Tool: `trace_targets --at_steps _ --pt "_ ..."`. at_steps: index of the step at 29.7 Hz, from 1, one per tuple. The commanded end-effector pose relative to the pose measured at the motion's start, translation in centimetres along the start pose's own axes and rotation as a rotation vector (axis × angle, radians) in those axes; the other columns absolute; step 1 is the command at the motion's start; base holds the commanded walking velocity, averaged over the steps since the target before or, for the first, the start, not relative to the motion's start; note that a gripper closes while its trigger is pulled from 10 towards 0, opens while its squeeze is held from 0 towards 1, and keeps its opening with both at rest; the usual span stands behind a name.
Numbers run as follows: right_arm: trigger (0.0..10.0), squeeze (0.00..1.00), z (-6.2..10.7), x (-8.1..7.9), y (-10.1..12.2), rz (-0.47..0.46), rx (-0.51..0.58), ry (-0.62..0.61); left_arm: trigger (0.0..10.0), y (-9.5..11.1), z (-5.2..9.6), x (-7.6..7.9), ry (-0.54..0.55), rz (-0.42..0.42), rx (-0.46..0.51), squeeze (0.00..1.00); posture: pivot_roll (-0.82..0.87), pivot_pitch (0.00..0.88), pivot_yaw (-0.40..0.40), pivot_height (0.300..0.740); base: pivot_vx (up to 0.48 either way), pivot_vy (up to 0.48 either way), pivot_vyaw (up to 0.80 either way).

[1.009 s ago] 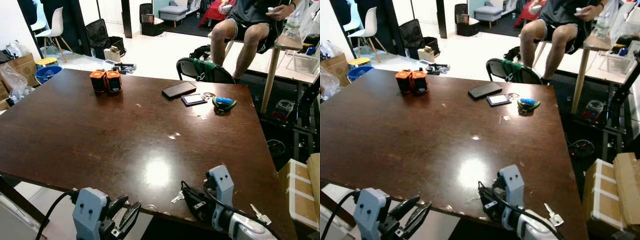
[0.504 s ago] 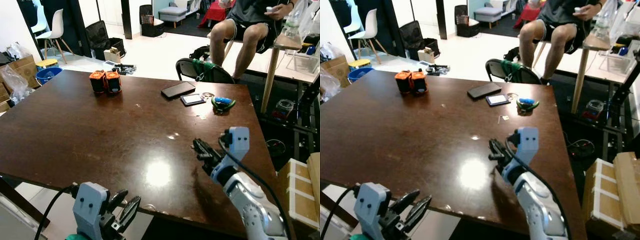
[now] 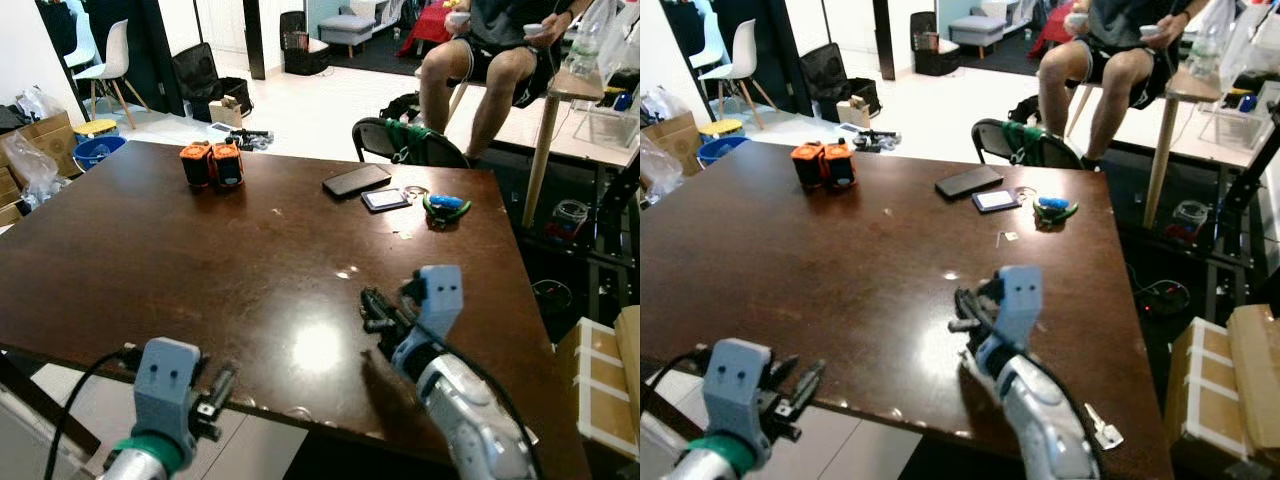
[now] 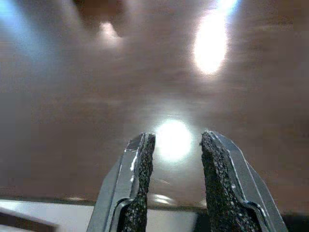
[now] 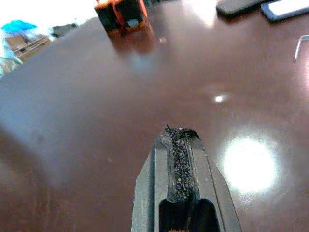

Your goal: Hang keys on a hook

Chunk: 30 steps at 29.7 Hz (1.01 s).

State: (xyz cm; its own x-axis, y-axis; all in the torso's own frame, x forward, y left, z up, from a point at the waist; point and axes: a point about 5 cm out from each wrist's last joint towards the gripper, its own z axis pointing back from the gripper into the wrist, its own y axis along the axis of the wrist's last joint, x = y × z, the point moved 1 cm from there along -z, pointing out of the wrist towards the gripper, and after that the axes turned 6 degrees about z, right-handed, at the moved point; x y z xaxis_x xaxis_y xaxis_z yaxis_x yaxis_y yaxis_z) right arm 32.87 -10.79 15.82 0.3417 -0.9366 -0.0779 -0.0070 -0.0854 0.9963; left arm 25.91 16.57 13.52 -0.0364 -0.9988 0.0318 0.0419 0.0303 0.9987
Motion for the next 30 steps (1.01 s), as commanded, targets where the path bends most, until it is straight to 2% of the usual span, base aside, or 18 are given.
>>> trace_targets --at_steps 1,2,3,5,6,10,16,18,23,30 --pt "6.2 0.0 0.0 -0.3 -0.9 0.014 -0.019 -0.017 10.0 -0.5 0.0 -0.5 0.052 -0.009 -0.01 0.0 -0.13 0.088 0.101 0.74 0.0 0.0 0.0" --pt "10.0 0.0 0.0 -0.5 -1.4 0.035 -0.02 -0.047 10.0 -0.4 -0.5 -0.6 0.097 0.004 0.007 0.0 -0.13 0.088 0.101 0.74 0.0 0.0 0.0" --pt "10.0 0.0 0.1 -0.6 -1.7 0.09 -0.011 -0.071 10.0 -0.6 -0.7 -0.4 0.115 -0.023 0.012 0.0 -0.12 0.086 0.095 0.74 0.0 0.0 0.0" --pt "10.0 0.0 0.1 -0.6 -1.7 0.09 -0.011 -0.071 10.0 -0.6 -0.7 -0.4 0.115 -0.023 0.012 0.0 -0.12 0.086 0.095 0.74 0.0 0.0 0.0" --pt "10.0 0.0 0.4 -0.2 -2.2 0.155 -0.002 -0.115 10.0 -1.2 -0.3 0.1 0.12 -0.042 0.033 0.0 -0.13 0.082 0.096 0.74 0.0 0.0 0.0" --pt "10.0 0.0 0.7 0.4 -2.6 0.161 -0.009 -0.147 10.0 -1.6 0.1 0.2 0.137 -0.021 0.038 0.0 -0.13 0.074 0.089 0.74 0.0 0.0 0.0" --pt "10.0 0.0 1.4 1.2 -3.6 0.113 -0.006 -0.195 10.0 -2.1 0.1 0.8 0.149 -0.015 0.054 0.0 -0.13 0.065 0.081 0.74 0.0 0.0 0.0" --pt "10.0 0.0 1.4 1.2 -3.6 0.143 -0.005 -0.198 10.0 -2.2 0.1 0.8 0.16 0.008 0.056 0.0 -0.13 0.067 0.076 0.74 0.0 0.0 0.0" --pt "10.0 0.0 1.5 1.1 -3.7 0.201 0.007 -0.211 10.0 -2.3 0.2 1.1 0.154 0.017 0.077 0.0 -0.13 0.069 0.075 0.74 0.0 0.0 0.78" --pt "10.0 0.0 1.4 0.8 -3.7 0.227 0.012 -0.202 10.0 -2.2 0.3 1.2 0.145 0.036 0.097 0.0 -0.14 0.073 0.077 0.74 0.0 0.0 0.8"
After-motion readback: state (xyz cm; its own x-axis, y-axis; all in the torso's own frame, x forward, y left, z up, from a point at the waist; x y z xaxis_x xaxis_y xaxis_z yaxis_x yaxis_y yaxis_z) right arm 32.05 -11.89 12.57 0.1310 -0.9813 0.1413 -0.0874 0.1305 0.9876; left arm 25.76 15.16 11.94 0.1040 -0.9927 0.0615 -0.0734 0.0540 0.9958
